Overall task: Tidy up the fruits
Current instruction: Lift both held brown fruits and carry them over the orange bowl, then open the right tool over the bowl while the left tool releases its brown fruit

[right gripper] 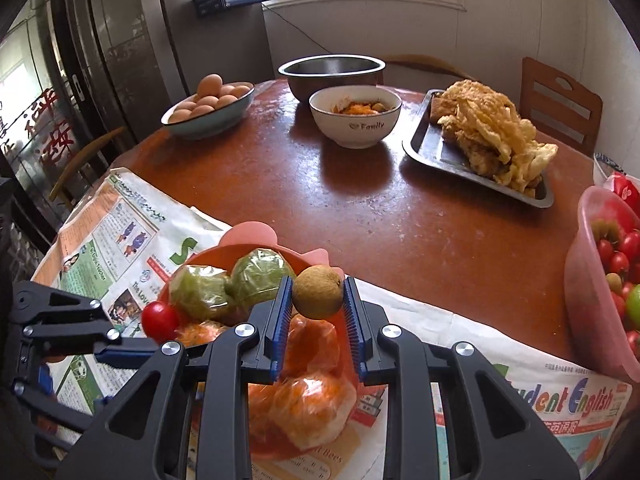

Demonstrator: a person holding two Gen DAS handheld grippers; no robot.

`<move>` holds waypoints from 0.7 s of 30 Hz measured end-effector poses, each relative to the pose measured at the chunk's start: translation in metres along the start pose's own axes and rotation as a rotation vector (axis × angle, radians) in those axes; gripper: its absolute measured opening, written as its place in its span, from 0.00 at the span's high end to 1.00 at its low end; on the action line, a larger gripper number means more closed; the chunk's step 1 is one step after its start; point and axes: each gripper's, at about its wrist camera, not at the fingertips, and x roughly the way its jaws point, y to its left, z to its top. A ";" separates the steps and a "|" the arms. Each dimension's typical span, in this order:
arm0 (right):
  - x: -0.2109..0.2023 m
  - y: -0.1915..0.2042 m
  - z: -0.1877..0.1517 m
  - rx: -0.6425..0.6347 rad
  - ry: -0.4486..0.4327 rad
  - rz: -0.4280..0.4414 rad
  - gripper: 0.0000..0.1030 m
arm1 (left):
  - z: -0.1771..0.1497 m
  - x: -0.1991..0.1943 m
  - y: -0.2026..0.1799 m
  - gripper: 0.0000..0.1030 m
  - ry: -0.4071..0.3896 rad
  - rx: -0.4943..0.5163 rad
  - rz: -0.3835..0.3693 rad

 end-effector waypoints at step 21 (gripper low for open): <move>0.009 -0.001 -0.001 0.011 0.009 0.014 0.69 | 0.001 0.002 -0.002 0.84 0.001 -0.001 -0.005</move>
